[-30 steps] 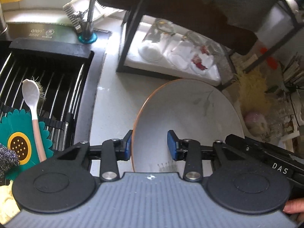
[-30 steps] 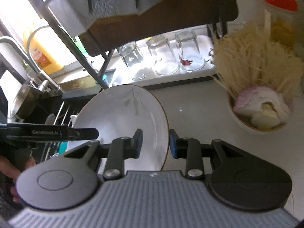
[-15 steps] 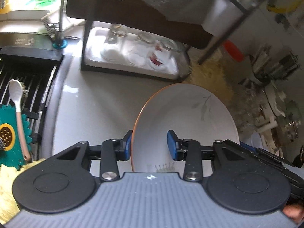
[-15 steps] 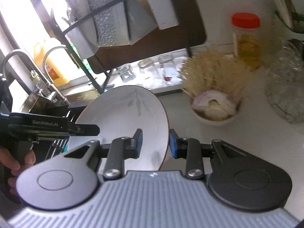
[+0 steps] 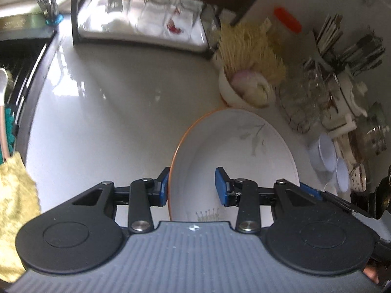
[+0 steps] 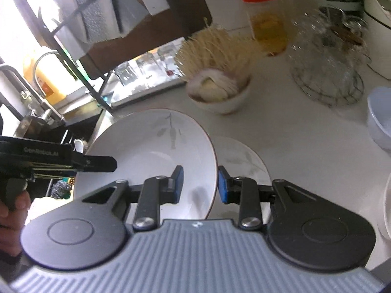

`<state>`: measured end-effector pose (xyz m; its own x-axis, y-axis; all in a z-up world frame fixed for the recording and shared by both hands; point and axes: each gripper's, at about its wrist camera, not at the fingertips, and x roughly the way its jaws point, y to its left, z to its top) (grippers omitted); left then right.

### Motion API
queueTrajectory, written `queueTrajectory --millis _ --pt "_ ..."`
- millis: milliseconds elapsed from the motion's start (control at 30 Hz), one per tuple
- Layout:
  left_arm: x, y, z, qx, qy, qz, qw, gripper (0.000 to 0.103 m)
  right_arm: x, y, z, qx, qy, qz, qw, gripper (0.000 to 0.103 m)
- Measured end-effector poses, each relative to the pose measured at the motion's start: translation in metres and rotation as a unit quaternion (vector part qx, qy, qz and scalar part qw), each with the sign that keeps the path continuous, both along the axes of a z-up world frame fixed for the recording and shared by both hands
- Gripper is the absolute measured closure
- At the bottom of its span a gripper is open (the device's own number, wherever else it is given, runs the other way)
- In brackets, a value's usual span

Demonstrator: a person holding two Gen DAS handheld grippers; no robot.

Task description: Organize plates and bowls

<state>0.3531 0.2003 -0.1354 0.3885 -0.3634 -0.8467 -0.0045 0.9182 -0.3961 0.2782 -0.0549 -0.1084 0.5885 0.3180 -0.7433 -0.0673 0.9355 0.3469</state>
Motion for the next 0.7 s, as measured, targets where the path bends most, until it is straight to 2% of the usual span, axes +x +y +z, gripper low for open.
queueTrajectory --millis 233,567,700 --pt "-0.001 -0.017 -0.022 0.012 0.027 -0.008 0.9995 0.061 -0.003 -0.005 -0.018 -0.023 0.022 -0.009 0.999 0.070" --pt "0.022 -0.041 -0.029 0.009 0.021 -0.028 0.9994 0.060 0.004 -0.020 -0.021 -0.049 0.003 -0.038 0.998 0.070" --pt "0.030 -0.048 -0.032 0.025 0.020 -0.044 0.9985 0.060 0.009 -0.024 -0.028 -0.042 0.007 -0.043 0.998 0.070"
